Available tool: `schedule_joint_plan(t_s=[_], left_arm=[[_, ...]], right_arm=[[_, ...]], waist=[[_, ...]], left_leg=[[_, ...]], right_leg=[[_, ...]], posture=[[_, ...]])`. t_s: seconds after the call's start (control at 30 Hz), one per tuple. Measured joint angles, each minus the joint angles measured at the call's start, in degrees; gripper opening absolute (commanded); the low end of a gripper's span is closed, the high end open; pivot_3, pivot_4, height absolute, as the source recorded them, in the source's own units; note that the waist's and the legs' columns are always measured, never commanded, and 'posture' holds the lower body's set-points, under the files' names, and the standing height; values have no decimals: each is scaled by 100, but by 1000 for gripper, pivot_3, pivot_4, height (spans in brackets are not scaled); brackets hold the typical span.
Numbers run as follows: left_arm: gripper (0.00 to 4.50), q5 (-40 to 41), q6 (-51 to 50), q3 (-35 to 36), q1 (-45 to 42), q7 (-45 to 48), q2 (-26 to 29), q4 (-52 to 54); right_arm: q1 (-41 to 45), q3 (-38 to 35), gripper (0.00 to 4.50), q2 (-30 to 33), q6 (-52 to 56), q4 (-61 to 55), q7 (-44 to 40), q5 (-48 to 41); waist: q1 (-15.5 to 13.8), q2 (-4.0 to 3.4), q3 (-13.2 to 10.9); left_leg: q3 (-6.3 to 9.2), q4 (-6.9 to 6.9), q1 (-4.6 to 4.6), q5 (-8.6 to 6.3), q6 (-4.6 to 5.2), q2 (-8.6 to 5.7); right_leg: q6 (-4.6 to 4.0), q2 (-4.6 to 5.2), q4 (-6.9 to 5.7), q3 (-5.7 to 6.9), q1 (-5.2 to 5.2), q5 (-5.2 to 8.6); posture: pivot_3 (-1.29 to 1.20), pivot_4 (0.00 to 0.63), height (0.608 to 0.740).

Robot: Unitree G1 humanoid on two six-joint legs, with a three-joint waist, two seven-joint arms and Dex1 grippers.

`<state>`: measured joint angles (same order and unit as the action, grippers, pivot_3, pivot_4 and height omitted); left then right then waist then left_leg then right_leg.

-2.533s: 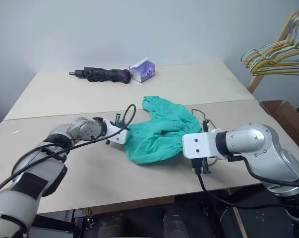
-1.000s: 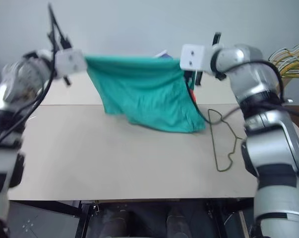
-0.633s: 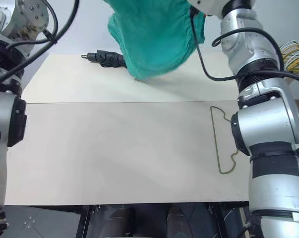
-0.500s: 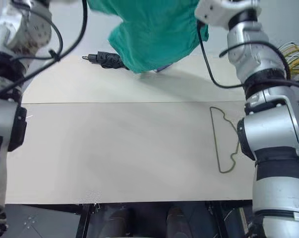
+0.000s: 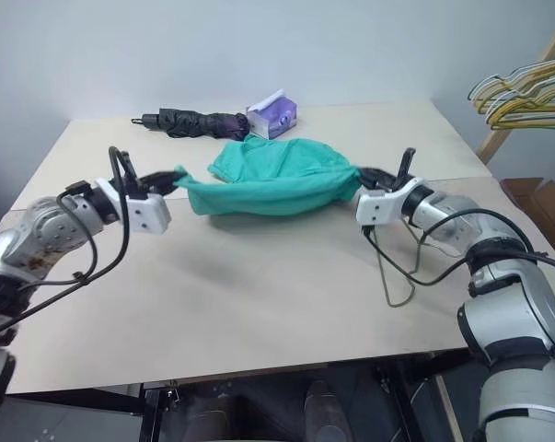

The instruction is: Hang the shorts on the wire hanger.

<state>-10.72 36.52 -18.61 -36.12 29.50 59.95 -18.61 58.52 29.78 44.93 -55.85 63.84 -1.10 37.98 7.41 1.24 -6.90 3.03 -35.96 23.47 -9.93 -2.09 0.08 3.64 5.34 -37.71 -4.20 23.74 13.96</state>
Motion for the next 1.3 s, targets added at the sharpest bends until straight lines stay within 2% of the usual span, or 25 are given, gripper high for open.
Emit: schedule_joint_plan(t_s=[0.03, 0.17, 0.27, 0.37, 0.47, 0.63, 0.73, 0.93, 0.97, 1.07, 1.3], left_arm=[[20, 121, -43, 7, 121, 215, 127, 129], [20, 1143, -399, 112, 1107, 1949, 1108, 1167], [20, 1637, -747, 283, 1645, 2622, 1425, 1722], [20, 2180, -1115, 660, 2457, 3188, 1908, 2379], [20, 2634, -1423, 1238, 3343, 3545, 2203, 3004], [20, 3015, -1991, 2502, 4806, 3909, 2125, 3984], [20, 2973, -2213, 3169, 5440, 4132, 1839, 4380], [20, 2838, -2479, 3842, 6120, 4544, 1328, 4864], [6, 2780, -2493, 3860, 6123, 4563, 1267, 4877], [695, 2657, -2518, 3866, 6091, 4630, 1171, 4851], [2872, 2704, -2364, 4055, 5886, 5102, 1031, 4165]], right_arm=[[-67, 0, 0, 38, -91, -62, -107, -39], [-667, -13, 0, 158, -650, -584, -1409, -734], [-1126, -29, 0, 190, -648, -1020, -2433, -1492], [-1787, -123, 0, 347, -115, -2036, -3652, -2631], [-2209, -195, 0, 509, 472, -2875, -4425, -3259], [-2791, -537, 0, 829, 1116, -3919, -5055, -3721], [-3137, -744, 0, 910, 1333, -4379, -5175, -3822], [-3682, -1015, 0, 942, 1610, -4992, -5284, -3828], [-3731, -1032, 301, 942, 1665, -5064, -5306, -3827], [-3958, -1144, 1249, 966, 1891, -5373, -5406, -3897], [-4730, -1558, 3627, 1279, 2353, -6207, -5636, -4123]], waist=[[6, 0, -1], [-12, 19, -35], [-53, 25, -40], [-64, 40, -52], [-76, 37, -61], [-134, 32, -83], [-204, 30, -88], [-327, 28, -95], [-345, 29, -95], [-379, 31, -97], [-483, 30, -100]], left_leg=[[1, 2, -18, 0, 1, 3], [-10, 7, -156, -19, 29, 21], [-12, 2, -154, -18, 30, 30], [-14, -2, -139, -28, 45, 46], [-22, -3, -132, -41, 65, 53], [-33, -3, -138, -43, 68, 73], [-36, -3, -146, -43, 68, 87], [-45, -5, -150, -43, 67, 93], [-45, -5, -150, -43, 67, 93], [-46, -5, -147, -44, 66, 93], [-47, -4, -141, -44, 65, 97]], right_leg=[[0, -3, 4, 1, -20, 0], [25, -11, 26, 5, -168, 50], [21, -16, 34, 5, -173, 48], [14, -26, 45, 7, -165, 43], [-18, -28, 53, 6, -159, 25], [-13, -44, 58, 5, -160, 48], [-58, -61, 56, 3, -161, 69], [-64, -67, 59, -3, -159, 68], [-64, -67, 60, -2, -159, 68], [-64, -67, 62, -2, -157, 68], [-69, -67, 65, 1, -149, 71]], posture=[[-16, 102, 740], [-24, 105, 740], [-31, 112, 740], [-36, 114, 740], [-36, 119, 740], [-26, 126, 740], [-23, 130, 740], [-20, 133, 740], [-19, 133, 740], [-17, 133, 740], [-19, 126, 740]])
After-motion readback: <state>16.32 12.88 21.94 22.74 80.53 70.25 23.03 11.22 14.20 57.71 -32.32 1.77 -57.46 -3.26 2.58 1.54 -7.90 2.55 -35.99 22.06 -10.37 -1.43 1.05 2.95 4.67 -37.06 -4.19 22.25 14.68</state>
